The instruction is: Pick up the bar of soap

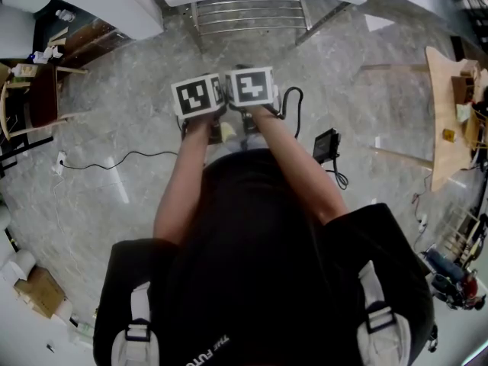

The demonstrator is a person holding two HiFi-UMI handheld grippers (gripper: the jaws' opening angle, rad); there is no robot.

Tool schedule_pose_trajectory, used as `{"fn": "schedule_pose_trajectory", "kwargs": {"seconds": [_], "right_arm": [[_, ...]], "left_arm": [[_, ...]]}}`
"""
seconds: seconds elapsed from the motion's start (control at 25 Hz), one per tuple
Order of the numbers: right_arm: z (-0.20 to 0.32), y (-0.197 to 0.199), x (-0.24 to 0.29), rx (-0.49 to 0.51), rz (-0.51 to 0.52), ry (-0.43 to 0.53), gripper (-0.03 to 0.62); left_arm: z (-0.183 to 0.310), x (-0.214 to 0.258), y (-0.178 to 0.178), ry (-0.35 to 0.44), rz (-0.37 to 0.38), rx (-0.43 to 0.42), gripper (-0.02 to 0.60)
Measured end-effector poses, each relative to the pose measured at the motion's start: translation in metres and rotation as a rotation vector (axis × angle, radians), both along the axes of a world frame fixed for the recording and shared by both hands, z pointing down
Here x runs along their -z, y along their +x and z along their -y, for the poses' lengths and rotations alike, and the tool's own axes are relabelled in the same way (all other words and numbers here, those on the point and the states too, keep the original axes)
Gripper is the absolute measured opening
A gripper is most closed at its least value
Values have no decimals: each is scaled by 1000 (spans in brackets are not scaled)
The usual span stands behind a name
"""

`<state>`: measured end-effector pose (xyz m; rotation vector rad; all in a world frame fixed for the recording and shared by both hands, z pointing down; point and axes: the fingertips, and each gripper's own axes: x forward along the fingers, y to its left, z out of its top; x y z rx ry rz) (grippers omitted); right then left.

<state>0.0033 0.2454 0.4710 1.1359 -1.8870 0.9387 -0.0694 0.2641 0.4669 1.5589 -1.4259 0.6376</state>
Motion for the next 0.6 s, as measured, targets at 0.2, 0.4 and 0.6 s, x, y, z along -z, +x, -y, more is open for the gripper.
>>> {"fn": "schedule_pose_trajectory", "kwargs": {"seconds": [0.2,0.4,0.6], "right_arm": [[0,-6,2,-6,0,28,14],[-5,-15,2,-7,34,29,15],[-7,-13,2,-8,14,27,15]], "left_arm": [[-4,0,-8,3,11,-4,-2],[-6,-4,-13,16,13,-2,-2],[-9,0,-13,9,18,-4,-2]]}}
